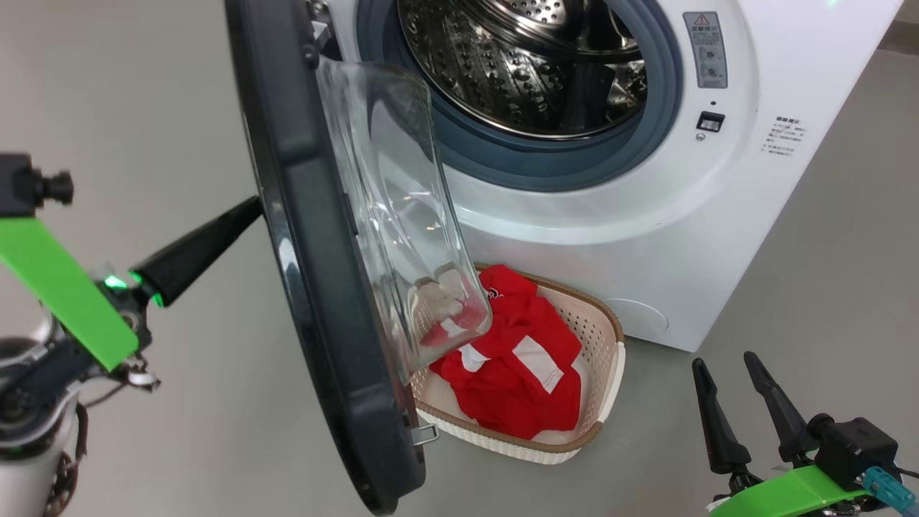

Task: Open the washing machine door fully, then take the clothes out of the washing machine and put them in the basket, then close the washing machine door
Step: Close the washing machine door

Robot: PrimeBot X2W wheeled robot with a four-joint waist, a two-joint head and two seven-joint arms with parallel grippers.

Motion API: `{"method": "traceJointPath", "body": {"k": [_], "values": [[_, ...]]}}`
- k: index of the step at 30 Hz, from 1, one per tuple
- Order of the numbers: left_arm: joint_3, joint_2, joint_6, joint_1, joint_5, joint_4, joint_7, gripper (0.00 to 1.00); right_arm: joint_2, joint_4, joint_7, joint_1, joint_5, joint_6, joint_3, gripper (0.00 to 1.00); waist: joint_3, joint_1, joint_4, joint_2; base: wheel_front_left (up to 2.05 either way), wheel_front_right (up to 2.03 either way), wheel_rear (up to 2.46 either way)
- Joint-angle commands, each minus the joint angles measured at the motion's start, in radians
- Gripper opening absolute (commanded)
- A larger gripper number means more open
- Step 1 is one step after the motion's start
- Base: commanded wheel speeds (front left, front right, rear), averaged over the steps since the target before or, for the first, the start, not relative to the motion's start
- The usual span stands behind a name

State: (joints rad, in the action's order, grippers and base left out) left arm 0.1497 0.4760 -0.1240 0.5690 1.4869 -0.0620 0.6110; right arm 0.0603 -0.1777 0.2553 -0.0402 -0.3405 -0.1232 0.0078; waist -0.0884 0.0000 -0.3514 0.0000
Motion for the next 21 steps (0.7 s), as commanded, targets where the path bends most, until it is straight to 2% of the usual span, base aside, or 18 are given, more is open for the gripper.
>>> {"method": "traceJointPath", "body": {"k": [1, 2, 4, 6, 10, 12, 14, 16, 18, 21], "values": [[-0.056, 0.041, -0.007, -0.014, -0.007, 0.009, -0.021, 0.0, 0.005, 0.025, 0.006, 0.0, 0.012, -0.008, 0.021, 1.0, 0.008, 0.0, -0.007, 0.0, 0.0, 0.0, 0.0], [-0.057, 0.041, -0.007, -0.029, -0.012, 0.004, -0.037, 0.0, 0.004, 0.025, 0.006, -0.001, 0.012, -0.008, 0.021, 1.0, 0.011, 0.0, -0.012, 0.0, 0.0, 0.0, 0.0], [-0.059, 0.04, -0.007, -0.062, -0.016, -0.006, -0.065, 0.07, 0.003, 0.024, 0.006, -0.003, 0.011, -0.008, 0.023, 1.0, 0.017, 0.0, -0.02, 0.0, 0.0, 0.0, 0.0], [-0.064, 0.04, -0.007, -0.095, -0.019, -0.017, -0.096, 0.2, 0.002, 0.023, 0.006, -0.003, 0.011, -0.008, 0.028, 1.0, 0.021, 0.0, -0.026, 0.0, 0.0, 0.0, 0.0], [-0.068, 0.03, -0.007, -0.154, -0.009, -0.036, -0.142, 0.32, 0.001, 0.02, 0.006, -0.003, 0.011, -0.008, 0.035, 1.0, 0.031, 0.0, -0.041, 0.0, 0.0, 0.0, 0.0], [-0.07, 0.026, -0.007, -0.186, -0.006, -0.046, -0.166, 0.45, 0.001, 0.018, 0.006, -0.004, 0.011, -0.008, 0.039, 1.0, 0.037, 0.0, -0.047, 0.0, 0.0, 0.0, 0.0], [-0.07, 0.025, -0.007, -0.218, -0.007, -0.054, -0.186, 0.51, 0.001, 0.017, 0.006, -0.006, 0.01, -0.008, 0.041, 1.0, 0.042, 0.0, -0.052, 0.0, 0.0, 0.0, 0.0], [-0.074, 0.016, -0.007, -0.253, 0.001, -0.068, -0.211, 0.71, 0.001, 0.014, 0.006, -0.008, 0.009, -0.008, 0.042, 1.0, 0.05, 0.0, -0.056, 0.0, 0.0, 0.0, 0.0], [-0.075, 0.012, -0.007, -0.271, 0.006, -0.074, -0.221, 0.75, 0.001, 0.014, 0.006, -0.009, 0.008, -0.008, 0.044, 1.0, 0.051, 0.0, -0.058, 0.0, 0.0, 0.0, 0.0], [-0.078, -0.004, -0.007, -0.324, 0.014, -0.092, -0.257, 0.99, 0.0, 0.013, 0.006, -0.012, 0.007, -0.008, 0.044, 1.0, 0.056, 0.0, -0.063, 0.0, 0.0, 0.0, 0.0]]}}
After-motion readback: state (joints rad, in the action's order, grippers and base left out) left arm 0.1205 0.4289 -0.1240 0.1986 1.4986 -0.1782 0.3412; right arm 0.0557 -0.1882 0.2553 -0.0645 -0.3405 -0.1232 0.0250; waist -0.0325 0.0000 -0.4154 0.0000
